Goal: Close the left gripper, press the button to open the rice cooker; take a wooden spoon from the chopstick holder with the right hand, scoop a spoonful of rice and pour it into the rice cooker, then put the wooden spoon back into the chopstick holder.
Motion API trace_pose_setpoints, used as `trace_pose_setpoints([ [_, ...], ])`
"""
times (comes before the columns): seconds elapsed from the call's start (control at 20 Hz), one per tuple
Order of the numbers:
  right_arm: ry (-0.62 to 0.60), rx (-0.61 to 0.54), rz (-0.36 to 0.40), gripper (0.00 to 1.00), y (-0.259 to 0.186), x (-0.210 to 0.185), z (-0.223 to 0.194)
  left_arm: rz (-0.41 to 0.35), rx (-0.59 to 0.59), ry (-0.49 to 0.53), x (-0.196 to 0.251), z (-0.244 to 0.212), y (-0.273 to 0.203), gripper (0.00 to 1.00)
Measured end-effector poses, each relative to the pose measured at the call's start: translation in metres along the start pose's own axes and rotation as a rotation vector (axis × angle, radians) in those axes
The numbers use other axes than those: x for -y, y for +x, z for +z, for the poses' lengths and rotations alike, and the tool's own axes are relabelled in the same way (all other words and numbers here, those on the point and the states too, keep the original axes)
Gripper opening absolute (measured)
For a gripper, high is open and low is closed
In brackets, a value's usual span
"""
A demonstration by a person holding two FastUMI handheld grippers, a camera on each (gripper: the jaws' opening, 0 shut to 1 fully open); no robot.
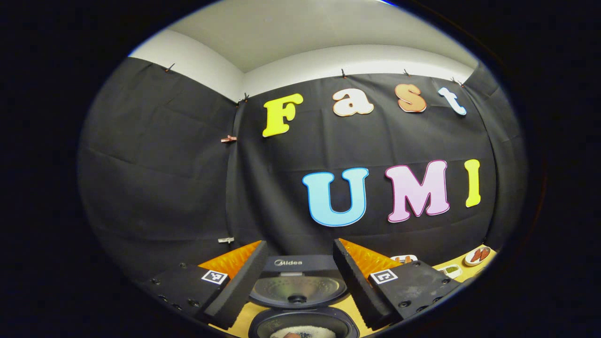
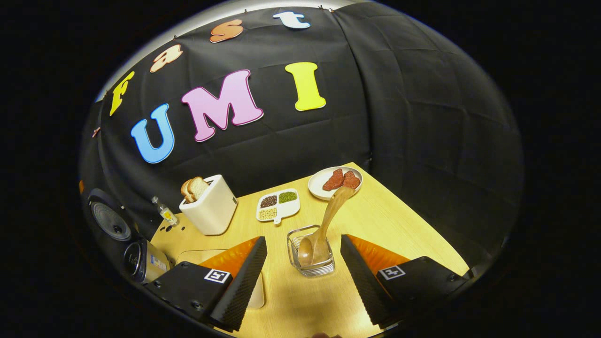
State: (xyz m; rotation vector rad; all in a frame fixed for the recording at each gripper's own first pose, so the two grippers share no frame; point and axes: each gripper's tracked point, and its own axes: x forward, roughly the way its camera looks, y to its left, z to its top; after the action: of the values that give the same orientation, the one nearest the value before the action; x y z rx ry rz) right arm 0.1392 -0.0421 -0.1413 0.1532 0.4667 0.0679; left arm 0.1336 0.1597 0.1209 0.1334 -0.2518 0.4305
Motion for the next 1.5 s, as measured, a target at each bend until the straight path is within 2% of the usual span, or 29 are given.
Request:
trace_pose_setpoints([
  [0.05, -0.013, 0.009, 0.003, 0.98, -0.009, -0.004, 0.0, -0.012, 0.006, 0.002, 0.001, -0.002, 0.009, 0.92],
  [0.15, -0.05, 0.025, 0.007, 0.99, -0.027, -0.009, 0.001, -0.036, 0.006, -0.014, 0.003, -0.004, 0.024, 0.94],
  [0.35, -0.108, 0.078, 0.017, 0.99, -0.058, -0.026, 0.01, -0.037, -0.004, 0.026, -0.005, -0.012, 0.05, 0.92],
  [0.65, -0.19, 0.166, 0.09, 0.99, -0.083, -0.068, 0.031, -0.009, -0.134, -0.009, -0.02, -0.052, 0.067, 0.97],
  [0.75, -0.208, 0.173, 0.112, 0.98, -0.081, -0.077, 0.032, -0.009, -0.167, 0.0, -0.019, -0.053, 0.064, 1.0],
  [1.0, -0.198, 0.138, 0.143, 0.99, -0.064, -0.083, 0.022, 0.022, -0.277, -0.01, -0.016, -0.059, 0.038, 1.0],
  [1.5, -0.181, 0.084, 0.213, 0.99, -0.045, -0.087, 0.003, 0.04, -0.558, -0.067, -0.004, -0.097, -0.049, 1.0],
])
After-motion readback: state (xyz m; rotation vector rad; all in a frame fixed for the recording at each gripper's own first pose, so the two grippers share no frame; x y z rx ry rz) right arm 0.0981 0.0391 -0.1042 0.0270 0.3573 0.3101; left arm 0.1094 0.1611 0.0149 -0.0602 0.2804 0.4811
